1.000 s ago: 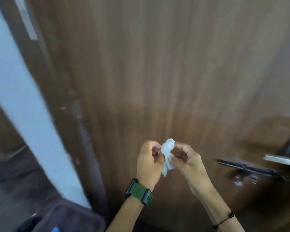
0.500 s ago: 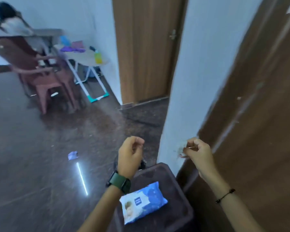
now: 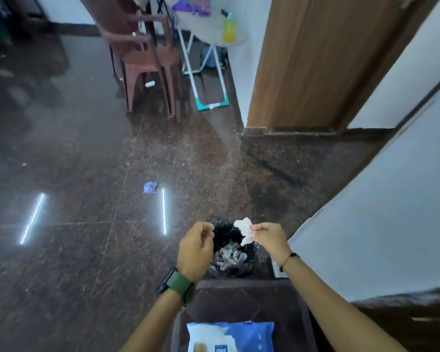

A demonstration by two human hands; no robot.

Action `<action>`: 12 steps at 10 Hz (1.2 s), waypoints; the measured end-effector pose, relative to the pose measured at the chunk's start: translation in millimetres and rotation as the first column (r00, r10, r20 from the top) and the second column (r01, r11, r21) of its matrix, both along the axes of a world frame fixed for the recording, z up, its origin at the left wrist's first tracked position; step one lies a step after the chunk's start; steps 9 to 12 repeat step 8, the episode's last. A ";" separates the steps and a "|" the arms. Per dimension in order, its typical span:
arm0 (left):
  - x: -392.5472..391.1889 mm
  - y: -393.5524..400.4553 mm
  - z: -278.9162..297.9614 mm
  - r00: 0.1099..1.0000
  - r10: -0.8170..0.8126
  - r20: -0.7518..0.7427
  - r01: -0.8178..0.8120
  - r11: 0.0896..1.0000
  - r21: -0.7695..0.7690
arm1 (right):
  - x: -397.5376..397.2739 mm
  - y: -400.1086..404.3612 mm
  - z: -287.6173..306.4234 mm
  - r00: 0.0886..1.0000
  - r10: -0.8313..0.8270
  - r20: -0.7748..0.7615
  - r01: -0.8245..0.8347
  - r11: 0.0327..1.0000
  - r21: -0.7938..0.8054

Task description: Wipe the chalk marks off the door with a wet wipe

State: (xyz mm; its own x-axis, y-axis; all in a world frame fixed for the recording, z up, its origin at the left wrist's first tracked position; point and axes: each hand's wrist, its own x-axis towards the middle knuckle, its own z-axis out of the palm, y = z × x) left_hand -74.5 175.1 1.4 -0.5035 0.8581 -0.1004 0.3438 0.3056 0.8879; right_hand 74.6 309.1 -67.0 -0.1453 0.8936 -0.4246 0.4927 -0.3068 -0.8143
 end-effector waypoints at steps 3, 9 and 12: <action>-11.5 23.6 -126.7 0.976 0.051 0.210 -0.035 0.996 -0.076 | -46.5 62.7 -232.3 0.839 0.391 0.378 -0.368 0.920 -0.135; -27.3 68.6 -153.2 0.994 -0.112 0.015 0.113 0.981 -0.158 | -39.8 83.8 -221.3 0.710 0.571 0.411 -0.579 0.806 -0.120; -27.3 68.6 -153.2 0.994 -0.112 0.015 0.113 0.981 -0.158 | -39.8 83.8 -221.3 0.710 0.571 0.411 -0.579 0.806 -0.120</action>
